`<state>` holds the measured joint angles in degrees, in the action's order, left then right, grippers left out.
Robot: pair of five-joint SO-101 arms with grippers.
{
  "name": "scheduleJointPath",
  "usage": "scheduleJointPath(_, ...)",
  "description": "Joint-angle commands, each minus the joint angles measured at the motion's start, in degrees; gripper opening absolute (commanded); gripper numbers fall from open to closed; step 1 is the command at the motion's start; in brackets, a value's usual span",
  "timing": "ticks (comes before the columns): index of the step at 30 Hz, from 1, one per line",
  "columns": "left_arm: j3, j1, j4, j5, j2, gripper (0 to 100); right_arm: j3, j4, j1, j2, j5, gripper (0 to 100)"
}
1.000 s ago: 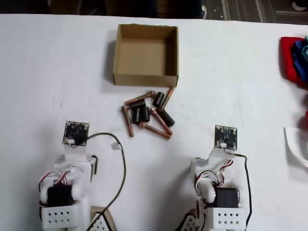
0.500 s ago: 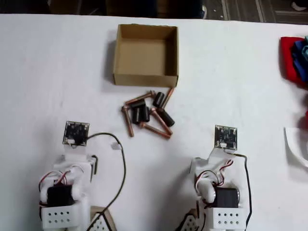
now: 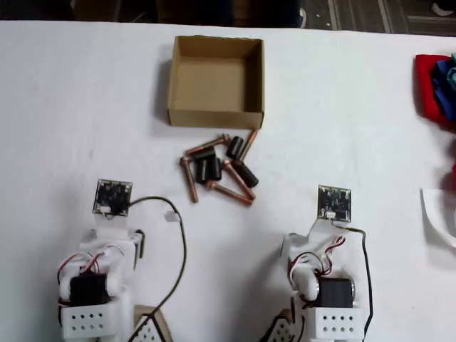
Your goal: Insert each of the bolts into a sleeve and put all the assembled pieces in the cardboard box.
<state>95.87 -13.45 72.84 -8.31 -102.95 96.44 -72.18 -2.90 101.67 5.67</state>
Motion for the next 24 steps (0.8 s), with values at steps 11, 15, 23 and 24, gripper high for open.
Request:
scheduleJointPath(11, 1.3, 0.3, 0.2, 0.0, -0.1, 17, 0.5, 0.0, -0.7, 0.2, -0.3, 2.1)
scheduleJointPath(15, 1.3, 0.3, 0.2, 0.0, -0.1, 17, 0.5, 0.0, -11.1, 0.2, -0.1, 2.1)
scheduleJointPath(23, 1.3, 0.3, 0.2, 0.0, -0.1, 17, 0.5, 0.0, -31.3, 0.2, -0.4, 2.1)
scheduleJointPath(24, 1.3, 0.3, 0.2, 0.0, -0.1, 17, 0.5, 0.9, -33.5, 0.3, -0.4, 2.1)
